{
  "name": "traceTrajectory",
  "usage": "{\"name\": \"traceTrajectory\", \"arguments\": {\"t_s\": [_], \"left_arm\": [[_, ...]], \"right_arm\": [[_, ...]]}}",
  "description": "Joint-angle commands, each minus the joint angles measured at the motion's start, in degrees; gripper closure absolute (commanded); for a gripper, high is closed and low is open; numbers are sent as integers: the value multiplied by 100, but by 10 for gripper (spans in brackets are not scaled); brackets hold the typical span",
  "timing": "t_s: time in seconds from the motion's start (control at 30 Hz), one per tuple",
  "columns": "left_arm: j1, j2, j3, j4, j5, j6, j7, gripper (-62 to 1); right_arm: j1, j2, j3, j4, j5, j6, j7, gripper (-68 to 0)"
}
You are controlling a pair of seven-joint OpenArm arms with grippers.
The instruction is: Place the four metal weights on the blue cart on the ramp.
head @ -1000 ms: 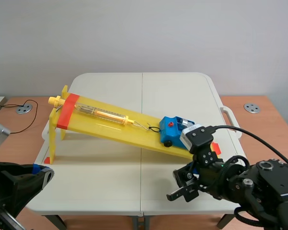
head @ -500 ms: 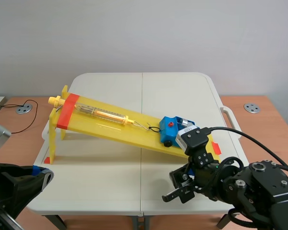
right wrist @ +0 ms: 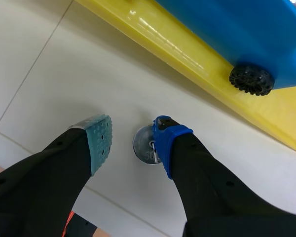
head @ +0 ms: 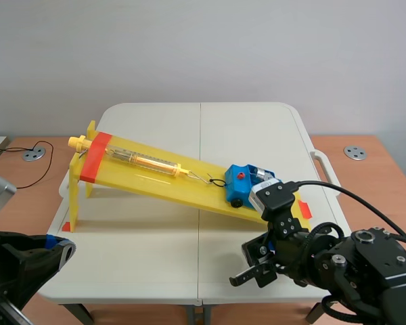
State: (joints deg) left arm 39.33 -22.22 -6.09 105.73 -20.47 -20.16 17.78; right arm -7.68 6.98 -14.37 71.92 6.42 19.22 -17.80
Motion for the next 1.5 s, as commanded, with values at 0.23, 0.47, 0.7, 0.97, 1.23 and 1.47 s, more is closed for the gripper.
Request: {"name": "traceTrajectory", "arguments": {"t_s": [0.23,0.47,0.7,0.97,1.23,1.47], "left_arm": [[-48,59,-96,402,-376,-103,-466,-38],[-48,59,-96,402,-376,-103,-466,-38],[-48,59,-96,402,-376,-103,-466,-38],[-48,59,-96,402,-376,-103,-466,-38],[-48,59,-96,402,-376,-103,-463,-38],[-48,59,-96,402,-376,-103,-466,-38]], "right_arm": [[-4,208,42,376,129,-229,374,-121],[-92,402,50,376,129,-361,313,-6],[-221,750,356,817,599,-334,243,-7],[-938,1071,1156,2138,1150,-61,-24,-6],[-1460,1095,2020,3477,1537,37,-409,-7],[-1436,1095,2385,4336,1797,74,-645,-6]]}}
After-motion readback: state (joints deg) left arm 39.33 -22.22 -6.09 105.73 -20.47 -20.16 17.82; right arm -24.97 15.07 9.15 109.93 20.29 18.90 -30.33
